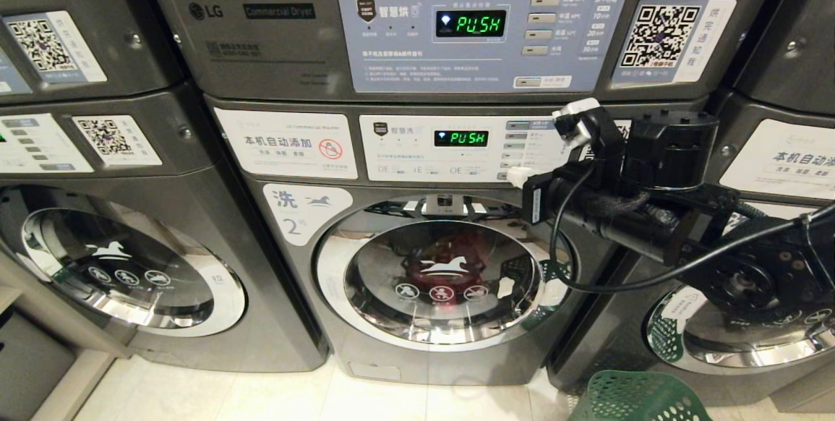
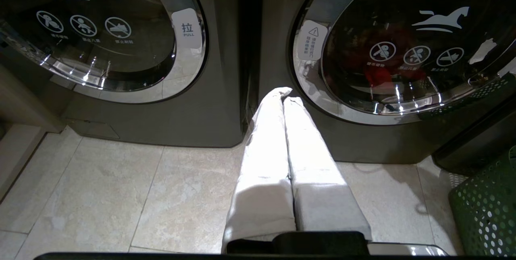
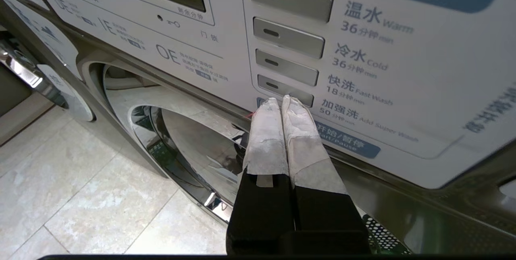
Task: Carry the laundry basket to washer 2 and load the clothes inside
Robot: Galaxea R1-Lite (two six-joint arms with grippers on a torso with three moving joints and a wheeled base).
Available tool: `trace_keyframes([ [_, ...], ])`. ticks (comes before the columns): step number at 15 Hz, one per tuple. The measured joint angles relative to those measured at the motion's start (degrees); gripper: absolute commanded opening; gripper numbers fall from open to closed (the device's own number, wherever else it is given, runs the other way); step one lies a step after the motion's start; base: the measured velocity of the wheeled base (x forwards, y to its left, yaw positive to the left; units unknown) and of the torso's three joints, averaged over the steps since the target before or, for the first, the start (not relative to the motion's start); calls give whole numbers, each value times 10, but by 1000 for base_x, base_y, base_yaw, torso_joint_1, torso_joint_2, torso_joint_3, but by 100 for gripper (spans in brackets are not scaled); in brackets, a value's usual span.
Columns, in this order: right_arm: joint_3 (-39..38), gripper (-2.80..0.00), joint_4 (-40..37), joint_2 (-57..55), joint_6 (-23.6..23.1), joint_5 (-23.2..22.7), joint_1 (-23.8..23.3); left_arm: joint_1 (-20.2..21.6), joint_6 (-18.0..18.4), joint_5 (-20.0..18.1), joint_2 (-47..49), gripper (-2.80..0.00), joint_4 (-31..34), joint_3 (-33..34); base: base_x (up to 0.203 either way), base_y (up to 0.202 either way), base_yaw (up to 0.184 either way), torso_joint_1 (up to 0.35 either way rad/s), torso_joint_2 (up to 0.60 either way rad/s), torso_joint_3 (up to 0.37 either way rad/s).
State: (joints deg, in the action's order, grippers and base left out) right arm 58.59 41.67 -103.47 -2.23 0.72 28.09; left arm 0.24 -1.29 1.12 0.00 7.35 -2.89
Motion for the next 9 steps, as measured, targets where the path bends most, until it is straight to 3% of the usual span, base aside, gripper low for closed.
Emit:
trace_keyframes([
  [9,53,-280,-2,-39,-3,24,0,0,0,0,0,-280,0,0,0,0,0,0,0,0],
])
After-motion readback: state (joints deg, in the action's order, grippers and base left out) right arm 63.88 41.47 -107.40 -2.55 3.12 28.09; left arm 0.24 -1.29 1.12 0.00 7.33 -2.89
